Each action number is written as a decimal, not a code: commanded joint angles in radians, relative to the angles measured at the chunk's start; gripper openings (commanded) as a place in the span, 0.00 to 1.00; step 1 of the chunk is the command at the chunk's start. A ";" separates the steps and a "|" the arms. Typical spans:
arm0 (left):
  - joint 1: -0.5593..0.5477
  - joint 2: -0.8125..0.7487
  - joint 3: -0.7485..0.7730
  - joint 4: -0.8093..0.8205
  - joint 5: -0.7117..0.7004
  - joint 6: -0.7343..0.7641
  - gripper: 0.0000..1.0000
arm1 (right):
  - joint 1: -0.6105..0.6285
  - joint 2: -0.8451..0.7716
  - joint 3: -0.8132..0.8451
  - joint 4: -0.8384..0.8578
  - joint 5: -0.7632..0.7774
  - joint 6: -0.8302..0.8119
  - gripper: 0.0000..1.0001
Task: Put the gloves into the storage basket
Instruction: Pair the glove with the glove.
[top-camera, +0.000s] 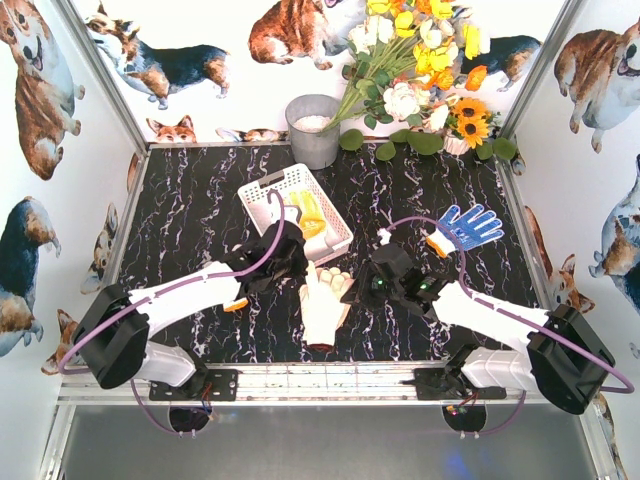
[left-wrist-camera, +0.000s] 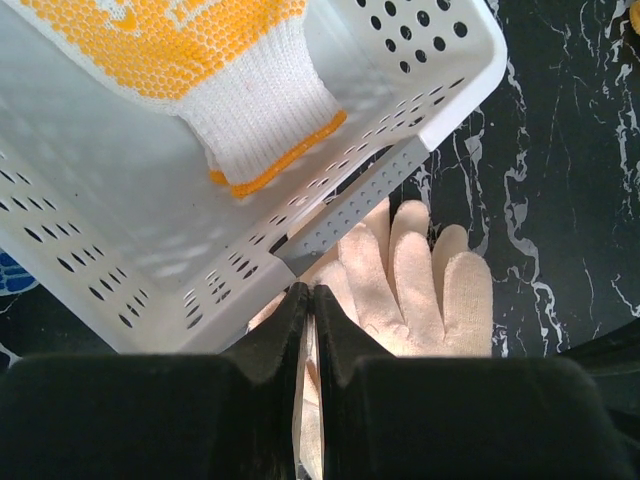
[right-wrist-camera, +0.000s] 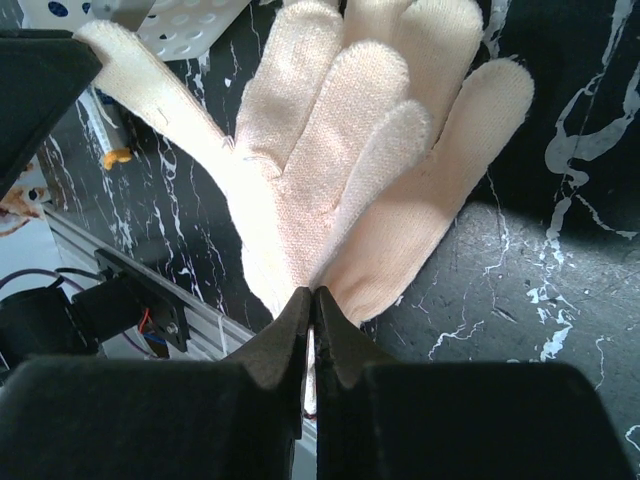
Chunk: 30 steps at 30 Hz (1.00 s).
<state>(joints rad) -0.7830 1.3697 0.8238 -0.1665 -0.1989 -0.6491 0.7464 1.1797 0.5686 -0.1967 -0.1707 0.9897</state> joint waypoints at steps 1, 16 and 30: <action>0.013 0.007 0.046 -0.009 -0.017 0.045 0.00 | 0.012 0.000 0.042 0.062 0.053 0.021 0.00; 0.016 0.105 0.102 0.010 0.021 0.108 0.00 | 0.055 0.057 0.025 0.066 0.149 0.021 0.00; 0.016 0.145 0.116 0.041 0.072 0.145 0.05 | 0.080 0.083 0.012 0.003 0.280 0.035 0.00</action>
<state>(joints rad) -0.7761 1.5074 0.9226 -0.1238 -0.1463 -0.5331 0.8207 1.2594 0.5682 -0.1852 0.0338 1.0058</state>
